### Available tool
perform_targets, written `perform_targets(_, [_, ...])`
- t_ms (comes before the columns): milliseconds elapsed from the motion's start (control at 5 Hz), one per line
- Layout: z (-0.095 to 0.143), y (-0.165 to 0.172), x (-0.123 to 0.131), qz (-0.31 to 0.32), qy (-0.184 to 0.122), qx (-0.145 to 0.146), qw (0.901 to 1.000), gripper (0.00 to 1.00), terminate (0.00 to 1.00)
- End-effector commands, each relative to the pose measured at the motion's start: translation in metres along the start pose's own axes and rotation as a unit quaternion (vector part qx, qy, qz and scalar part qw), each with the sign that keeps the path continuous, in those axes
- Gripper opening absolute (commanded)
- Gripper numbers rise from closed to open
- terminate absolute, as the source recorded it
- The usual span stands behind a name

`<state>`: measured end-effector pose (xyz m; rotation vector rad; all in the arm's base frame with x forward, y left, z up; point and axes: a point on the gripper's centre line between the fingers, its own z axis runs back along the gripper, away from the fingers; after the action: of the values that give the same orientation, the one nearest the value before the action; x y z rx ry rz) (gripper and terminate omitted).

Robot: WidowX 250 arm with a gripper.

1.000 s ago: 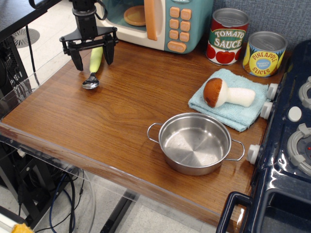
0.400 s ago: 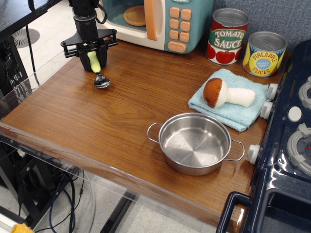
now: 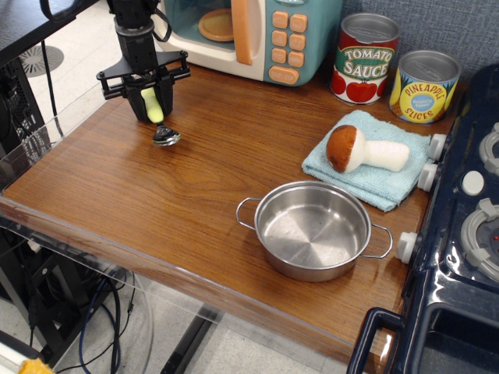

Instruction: Move the spoon to the back left of the table.

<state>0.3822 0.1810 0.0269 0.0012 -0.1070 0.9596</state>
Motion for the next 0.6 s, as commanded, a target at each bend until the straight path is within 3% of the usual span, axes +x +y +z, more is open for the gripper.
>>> perform_targets(0, [0.083,-0.011,-0.027,0.124,-0.031,-0.042,0.9909,0.0,0.0])
perform_targets(200, [0.094,-0.027,-0.053,0.234,-0.035,-0.071,0.9689,0.0,0.0])
perform_targets(400, [0.085,-0.045,-0.067,0.303,-0.015,-0.066,0.9506,0.0,0.0])
